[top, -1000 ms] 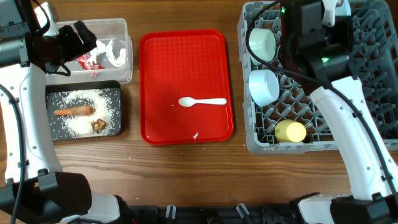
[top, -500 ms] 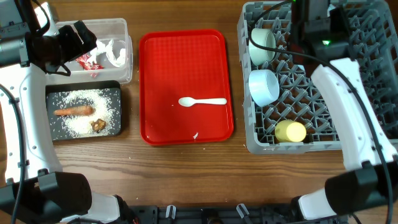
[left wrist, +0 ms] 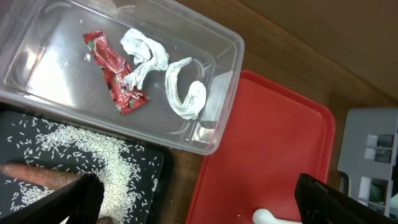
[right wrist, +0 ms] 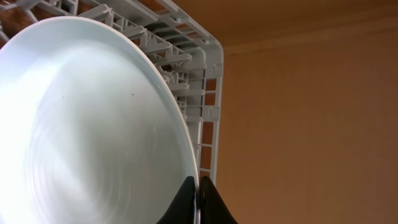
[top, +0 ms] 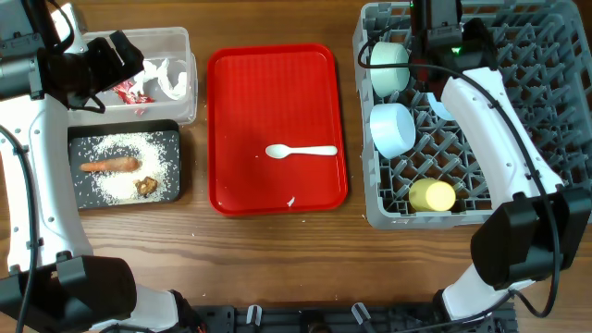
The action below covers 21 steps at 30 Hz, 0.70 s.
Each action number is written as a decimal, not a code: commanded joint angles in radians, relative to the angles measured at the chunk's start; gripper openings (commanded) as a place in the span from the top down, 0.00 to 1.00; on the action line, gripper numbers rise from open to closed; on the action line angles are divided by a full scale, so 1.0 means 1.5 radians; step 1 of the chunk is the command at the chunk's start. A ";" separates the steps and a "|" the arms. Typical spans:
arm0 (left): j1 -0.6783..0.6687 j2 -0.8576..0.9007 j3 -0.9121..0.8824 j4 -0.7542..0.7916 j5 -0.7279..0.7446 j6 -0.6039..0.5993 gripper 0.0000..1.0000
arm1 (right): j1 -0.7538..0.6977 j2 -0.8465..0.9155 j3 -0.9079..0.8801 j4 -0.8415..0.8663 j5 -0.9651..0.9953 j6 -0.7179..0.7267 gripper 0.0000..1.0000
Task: Sort waste into correct bins and load items into the dishwasher rack
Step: 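Carry the plate right and stand it upright in the dish rack, then reach the right gripper to the white spoon and grasp it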
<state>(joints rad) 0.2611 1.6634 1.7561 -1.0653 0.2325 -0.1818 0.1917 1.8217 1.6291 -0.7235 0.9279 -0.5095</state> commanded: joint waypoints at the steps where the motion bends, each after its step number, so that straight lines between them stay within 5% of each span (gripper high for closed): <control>1: 0.003 0.003 0.003 0.002 0.001 -0.006 0.00 | 0.001 0.004 -0.003 0.001 0.006 0.008 0.74; 4: 0.003 0.003 0.003 0.002 0.001 -0.006 0.00 | 0.001 0.004 -0.003 0.000 -0.002 0.061 0.30; 7: 0.003 0.003 0.003 0.002 0.001 -0.006 0.00 | 0.001 0.001 -0.003 -0.005 -0.009 0.125 0.11; 17: 0.003 0.003 0.003 0.002 0.001 -0.006 0.00 | 0.001 -0.085 -0.003 -0.081 -0.258 0.223 0.06; 21: 0.003 0.003 0.003 0.002 0.001 -0.006 0.00 | 0.001 -0.146 -0.003 -0.102 -0.477 0.223 0.06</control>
<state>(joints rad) 0.2611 1.6634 1.7561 -1.0653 0.2329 -0.1818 0.1913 1.7123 1.6253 -0.8639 0.5522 -0.2211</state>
